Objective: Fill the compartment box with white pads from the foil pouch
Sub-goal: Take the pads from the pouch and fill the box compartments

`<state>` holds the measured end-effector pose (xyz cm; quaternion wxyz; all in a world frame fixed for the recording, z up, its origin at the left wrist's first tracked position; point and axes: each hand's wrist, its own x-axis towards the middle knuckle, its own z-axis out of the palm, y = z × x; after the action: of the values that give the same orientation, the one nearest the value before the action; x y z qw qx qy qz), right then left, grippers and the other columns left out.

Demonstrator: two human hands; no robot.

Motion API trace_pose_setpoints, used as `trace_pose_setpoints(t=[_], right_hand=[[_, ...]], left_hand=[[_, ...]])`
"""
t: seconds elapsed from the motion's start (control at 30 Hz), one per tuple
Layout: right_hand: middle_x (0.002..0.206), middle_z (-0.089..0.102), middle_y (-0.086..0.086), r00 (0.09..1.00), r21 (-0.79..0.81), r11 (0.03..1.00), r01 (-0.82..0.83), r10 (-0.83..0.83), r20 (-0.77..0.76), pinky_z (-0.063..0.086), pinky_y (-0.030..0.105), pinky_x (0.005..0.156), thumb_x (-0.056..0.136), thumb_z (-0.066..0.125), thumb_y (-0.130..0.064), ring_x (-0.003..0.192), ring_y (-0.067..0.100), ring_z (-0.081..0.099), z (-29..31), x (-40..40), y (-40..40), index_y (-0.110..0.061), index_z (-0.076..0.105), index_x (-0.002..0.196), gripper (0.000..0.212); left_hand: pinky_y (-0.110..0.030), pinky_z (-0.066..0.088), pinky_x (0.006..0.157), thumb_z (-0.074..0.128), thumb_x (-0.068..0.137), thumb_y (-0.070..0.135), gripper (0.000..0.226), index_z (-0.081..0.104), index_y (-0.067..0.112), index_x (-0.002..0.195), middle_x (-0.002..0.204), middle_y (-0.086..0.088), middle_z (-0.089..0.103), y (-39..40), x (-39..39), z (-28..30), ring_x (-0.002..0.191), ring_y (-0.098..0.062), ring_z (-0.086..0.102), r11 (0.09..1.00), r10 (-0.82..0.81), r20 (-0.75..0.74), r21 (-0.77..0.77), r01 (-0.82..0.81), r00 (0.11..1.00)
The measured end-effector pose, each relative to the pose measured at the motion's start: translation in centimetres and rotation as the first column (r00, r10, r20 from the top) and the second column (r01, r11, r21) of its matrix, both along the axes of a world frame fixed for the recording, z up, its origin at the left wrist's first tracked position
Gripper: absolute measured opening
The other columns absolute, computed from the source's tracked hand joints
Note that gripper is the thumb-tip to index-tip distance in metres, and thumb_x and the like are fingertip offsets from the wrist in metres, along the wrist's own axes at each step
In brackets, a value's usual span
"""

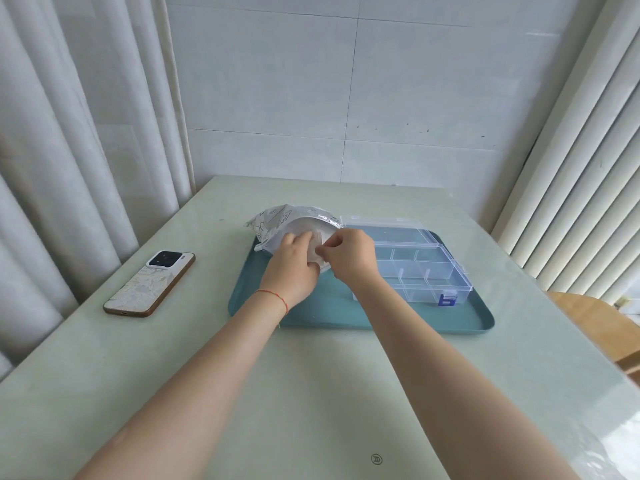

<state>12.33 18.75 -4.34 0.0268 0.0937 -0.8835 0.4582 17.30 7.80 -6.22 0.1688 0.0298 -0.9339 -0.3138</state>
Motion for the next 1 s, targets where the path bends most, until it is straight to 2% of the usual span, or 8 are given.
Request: trace_pose_setpoints(t=[0.13,0.27,0.33,0.43,0.6,0.7,0.77,1.0], right_hand=[[0.064,0.054,-0.004,1.000,0.035,0.999,0.000,0.001,-0.023,0.038,0.023,0.051,0.084,0.073,-0.016,0.061,0.016,0.050,0.0,-0.1,0.2,-0.012,0.059,0.071,0.020],[0.068,0.058,-0.002,1.000,0.058,0.998,-0.004,0.006,-0.030,0.039,0.022,0.052,0.083,0.074,-0.016,0.065,0.017,0.053,0.1,-0.1,0.1,-0.011,0.065,0.076,0.013],[0.071,0.060,0.000,0.999,0.068,0.998,0.005,-0.003,-0.035,0.039,0.023,0.052,0.083,0.075,-0.016,0.066,0.019,0.054,0.0,-0.2,0.0,-0.011,0.065,0.074,0.014],[0.068,0.058,-0.001,0.999,0.080,0.997,0.022,-0.019,-0.040,0.039,0.023,0.051,0.084,0.073,-0.015,0.066,0.020,0.054,-0.1,-0.3,0.1,-0.012,0.062,0.072,0.017],[0.068,0.057,-0.003,0.999,0.090,0.996,0.028,-0.024,-0.048,0.037,0.023,0.050,0.086,0.067,-0.014,0.068,0.019,0.053,-0.1,-0.2,0.5,-0.015,0.056,0.070,0.020],[0.072,0.058,0.000,0.999,0.078,0.997,0.028,-0.024,-0.047,0.041,0.027,0.055,0.084,0.059,-0.012,0.068,0.020,0.051,0.0,-0.1,1.0,-0.014,0.056,0.072,0.013],[0.073,0.058,0.000,0.998,0.027,0.999,0.031,-0.029,-0.047,0.047,0.031,0.061,0.082,0.056,-0.011,0.068,0.022,0.052,0.2,-0.1,1.5,-0.011,0.059,0.080,0.004],[0.086,0.065,0.001,0.998,-0.005,1.000,0.000,-0.001,-0.067,0.058,0.039,0.066,0.087,0.054,-0.011,0.076,0.025,0.061,0.5,0.2,2.4,-0.012,0.063,0.090,0.010]], left_hand=[[-0.037,0.047,0.088,0.048,0.089,0.003,0.056,0.043,0.020,0.142,0.130,-0.011,0.044,0.0,-0.3,-0.1,0.104,-0.033,0.056,1.000,-0.016,-0.001,-0.016,0.016,1.000],[-0.038,0.048,0.083,0.046,0.089,0.003,0.064,0.034,0.027,0.148,0.121,-0.009,0.041,0.1,-0.6,0.0,0.093,-0.035,0.057,0.999,-0.007,0.016,-0.047,0.008,1.000],[-0.038,0.047,0.085,0.045,0.090,0.004,0.060,0.038,0.022,0.146,0.123,-0.010,0.043,0.2,-0.8,0.0,0.099,-0.035,0.056,0.998,0.005,0.025,-0.062,-0.003,1.000],[-0.038,0.045,0.085,0.047,0.089,0.005,0.043,0.047,0.008,0.132,0.125,-0.012,0.045,0.1,-1.1,0.3,0.109,-0.034,0.053,0.997,0.044,0.035,-0.071,-0.041,0.998],[-0.035,0.042,0.085,0.047,0.090,0.007,0.035,0.050,0.003,0.125,0.127,-0.012,0.046,0.1,-1.1,0.6,0.114,-0.031,0.050,0.993,0.079,0.057,-0.087,-0.074,0.995],[-0.031,0.037,0.082,0.047,0.090,0.008,0.036,0.049,0.003,0.125,0.130,-0.012,0.046,0.2,-1.2,0.8,0.117,-0.030,0.049,0.992,0.099,0.059,-0.087,-0.094,0.993],[-0.033,0.038,0.088,0.047,0.091,0.009,0.043,0.045,0.003,0.133,0.136,-0.012,0.043,0.3,-1.2,0.9,0.121,-0.030,0.047,0.992,0.097,0.065,-0.093,-0.091,0.993],[-0.037,0.040,0.091,0.045,0.091,0.006,0.051,0.037,0.007,0.141,0.137,-0.014,0.042,0.3,-0.9,0.6,0.120,-0.032,0.047,0.996,0.064,0.036,-0.064,-0.062,0.997]])
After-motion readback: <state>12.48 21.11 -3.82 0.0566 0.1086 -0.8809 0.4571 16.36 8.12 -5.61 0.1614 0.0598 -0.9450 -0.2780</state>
